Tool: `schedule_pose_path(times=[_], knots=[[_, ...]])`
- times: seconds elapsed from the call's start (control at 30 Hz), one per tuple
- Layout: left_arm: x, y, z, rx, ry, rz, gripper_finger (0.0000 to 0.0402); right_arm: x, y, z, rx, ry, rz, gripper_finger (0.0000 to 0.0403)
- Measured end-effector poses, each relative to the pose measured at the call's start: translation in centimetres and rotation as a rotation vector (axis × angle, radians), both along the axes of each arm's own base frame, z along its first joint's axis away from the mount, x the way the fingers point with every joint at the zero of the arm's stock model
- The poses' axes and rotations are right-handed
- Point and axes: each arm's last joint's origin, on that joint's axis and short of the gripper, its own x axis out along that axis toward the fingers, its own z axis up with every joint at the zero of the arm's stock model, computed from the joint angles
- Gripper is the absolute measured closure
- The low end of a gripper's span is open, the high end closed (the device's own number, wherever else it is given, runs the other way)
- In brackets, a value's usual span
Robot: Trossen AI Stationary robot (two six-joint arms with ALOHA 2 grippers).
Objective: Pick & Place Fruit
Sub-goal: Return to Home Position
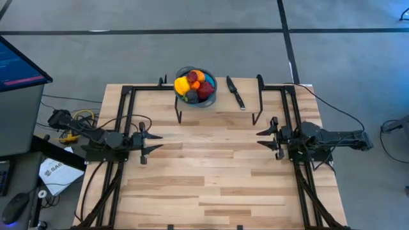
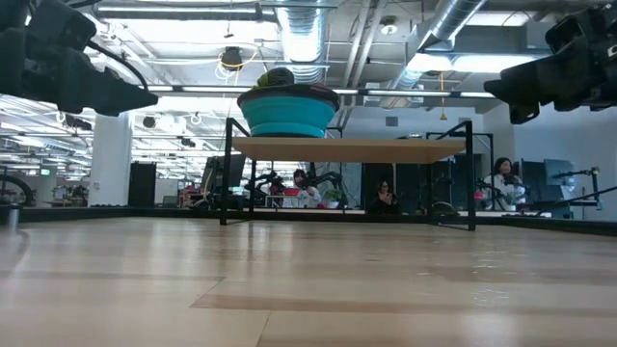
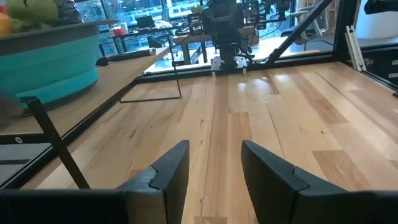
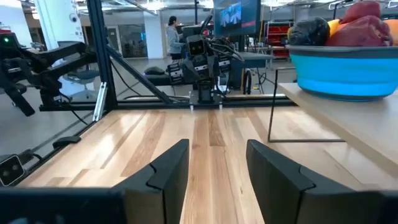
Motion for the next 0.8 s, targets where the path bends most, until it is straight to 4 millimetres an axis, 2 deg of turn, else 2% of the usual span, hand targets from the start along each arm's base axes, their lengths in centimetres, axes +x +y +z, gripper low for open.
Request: schedule_pose_path(times=[0.8], knots=[[0.00,0.00,0.01,-0.001,-0.001,0.000,0.0262,0.12,0.02,-0.18,-0.004,0.021,0.002,0.0250]])
